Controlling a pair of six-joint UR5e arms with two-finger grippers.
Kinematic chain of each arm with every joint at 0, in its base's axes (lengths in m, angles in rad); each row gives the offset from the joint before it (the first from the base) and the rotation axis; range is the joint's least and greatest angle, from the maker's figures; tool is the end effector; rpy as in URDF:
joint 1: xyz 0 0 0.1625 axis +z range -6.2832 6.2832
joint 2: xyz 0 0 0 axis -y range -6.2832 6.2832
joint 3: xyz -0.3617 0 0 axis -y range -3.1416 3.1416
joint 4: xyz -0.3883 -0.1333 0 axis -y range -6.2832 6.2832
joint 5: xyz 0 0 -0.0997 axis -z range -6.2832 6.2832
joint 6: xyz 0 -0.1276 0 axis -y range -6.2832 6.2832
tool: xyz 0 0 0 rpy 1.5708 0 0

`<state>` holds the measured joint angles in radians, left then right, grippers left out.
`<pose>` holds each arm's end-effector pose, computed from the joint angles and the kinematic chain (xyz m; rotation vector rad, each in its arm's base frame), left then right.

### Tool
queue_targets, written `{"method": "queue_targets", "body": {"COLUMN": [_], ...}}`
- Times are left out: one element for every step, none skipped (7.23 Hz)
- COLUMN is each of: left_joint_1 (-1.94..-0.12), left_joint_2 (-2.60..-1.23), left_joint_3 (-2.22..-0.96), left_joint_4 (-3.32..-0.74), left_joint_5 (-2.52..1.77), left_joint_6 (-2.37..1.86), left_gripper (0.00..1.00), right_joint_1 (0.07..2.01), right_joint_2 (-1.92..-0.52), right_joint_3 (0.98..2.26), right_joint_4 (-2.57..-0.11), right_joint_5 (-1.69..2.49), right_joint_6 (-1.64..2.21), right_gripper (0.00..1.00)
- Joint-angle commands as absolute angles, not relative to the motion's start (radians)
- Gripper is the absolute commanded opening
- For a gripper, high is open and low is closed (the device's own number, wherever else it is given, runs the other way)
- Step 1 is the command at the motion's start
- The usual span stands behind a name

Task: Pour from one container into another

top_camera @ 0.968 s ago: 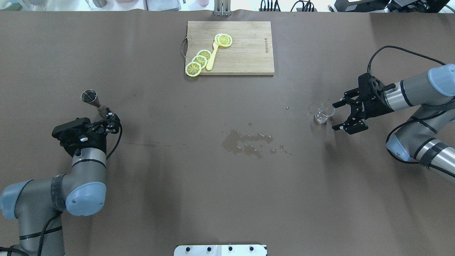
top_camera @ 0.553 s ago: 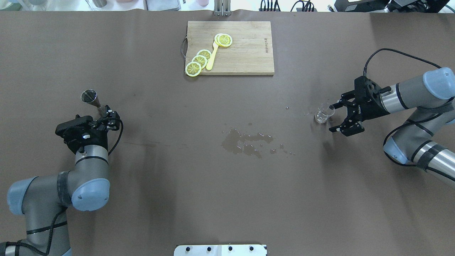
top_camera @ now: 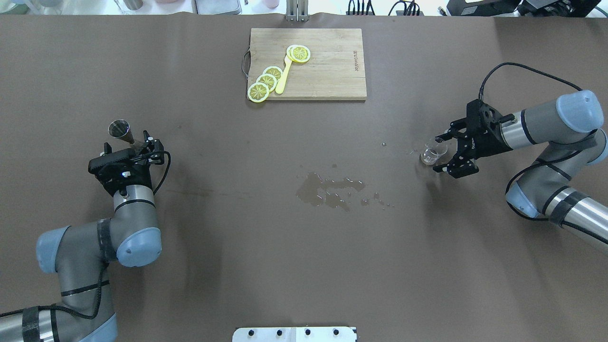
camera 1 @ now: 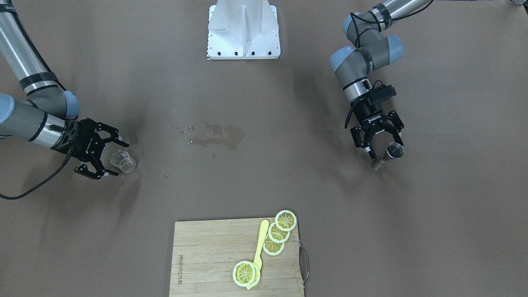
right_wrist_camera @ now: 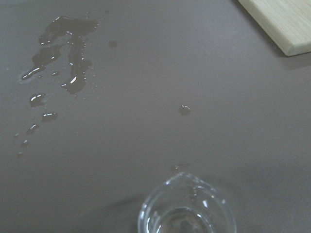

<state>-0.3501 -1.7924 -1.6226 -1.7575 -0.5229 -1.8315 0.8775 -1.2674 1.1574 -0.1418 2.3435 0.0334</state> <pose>0.4527 -0.4249 0.4233 1.0748 0.3806 -0.7859 -0.3541 -0.4954 0.4765 0.9774 -1.1049 -1.0486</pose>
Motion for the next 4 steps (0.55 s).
{"method": "queue_targets", "body": {"left_joint_1": [-0.357,-0.367,-0.370,-0.370], "left_joint_2": [-1.821,-1.821,-1.819,-1.819], "left_joint_3": [-1.572,-1.565,-1.563,-1.554], "left_joint_4": [-1.761,-1.759,-1.759,-1.759], "left_joint_5": [-0.499,-0.497,-0.497,-0.499], "left_joint_6": [-1.868,-1.871,-1.871,-1.874], "left_gripper": [0.96,0.96,0.96,0.95], "right_joint_1": [0.876,0.871,0.867,0.867], "right_joint_2": [-1.259,-1.259,-1.259,-1.258], "right_joint_3": [1.141,1.140,1.140,1.140], "right_joint_4": [-0.126,-0.124,-0.126,-0.126], "right_joint_5": [2.330,2.329,2.327,2.326], "right_joint_6": [0.034,0.034,0.035,0.035], "right_gripper": [0.93,0.92,0.90,0.87]}}
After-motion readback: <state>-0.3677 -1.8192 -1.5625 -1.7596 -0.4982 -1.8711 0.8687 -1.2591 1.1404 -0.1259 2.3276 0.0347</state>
